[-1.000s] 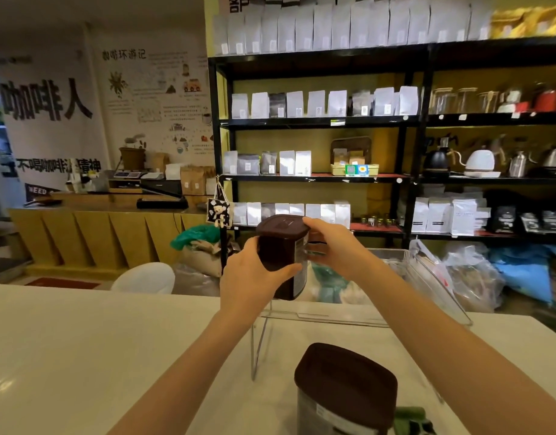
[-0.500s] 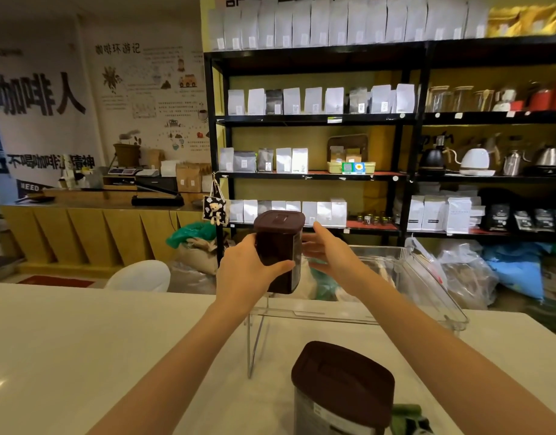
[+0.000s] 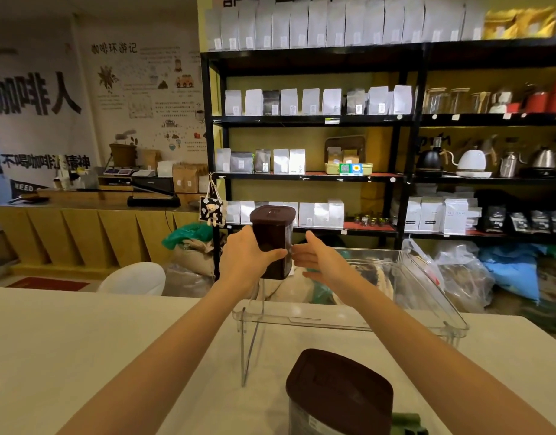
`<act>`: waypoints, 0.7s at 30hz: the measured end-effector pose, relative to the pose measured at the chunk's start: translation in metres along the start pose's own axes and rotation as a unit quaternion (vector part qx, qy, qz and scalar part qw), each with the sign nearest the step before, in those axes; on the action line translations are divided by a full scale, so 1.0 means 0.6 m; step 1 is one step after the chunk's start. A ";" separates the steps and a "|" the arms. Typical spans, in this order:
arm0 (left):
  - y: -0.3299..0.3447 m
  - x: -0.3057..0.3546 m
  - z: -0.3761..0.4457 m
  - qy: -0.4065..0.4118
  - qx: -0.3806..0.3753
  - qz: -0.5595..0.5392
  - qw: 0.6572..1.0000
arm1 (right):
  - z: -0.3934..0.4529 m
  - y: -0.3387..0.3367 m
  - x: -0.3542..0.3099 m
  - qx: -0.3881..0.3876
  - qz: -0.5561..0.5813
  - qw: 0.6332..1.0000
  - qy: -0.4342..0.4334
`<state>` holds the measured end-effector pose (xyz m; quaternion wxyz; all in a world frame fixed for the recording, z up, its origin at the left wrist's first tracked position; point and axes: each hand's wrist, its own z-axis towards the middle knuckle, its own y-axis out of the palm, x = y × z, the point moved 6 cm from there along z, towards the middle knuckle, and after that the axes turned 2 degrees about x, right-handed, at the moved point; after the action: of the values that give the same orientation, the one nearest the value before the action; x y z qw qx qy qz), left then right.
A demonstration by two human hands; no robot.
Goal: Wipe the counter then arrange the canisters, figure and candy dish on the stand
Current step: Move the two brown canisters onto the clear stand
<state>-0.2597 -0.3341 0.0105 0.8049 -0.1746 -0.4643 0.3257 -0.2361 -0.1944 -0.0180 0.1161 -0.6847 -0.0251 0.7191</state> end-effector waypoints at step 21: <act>-0.052 0.056 -0.160 0.106 -0.034 -0.009 0.994 | -0.131 -0.062 -0.055 -0.027 -0.118 0.984 -0.129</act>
<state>-0.1537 -0.3319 0.0012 0.8460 -0.2315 -0.3887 0.2822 -0.1523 -0.1743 0.0169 0.1777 -0.5814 -0.1399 0.7816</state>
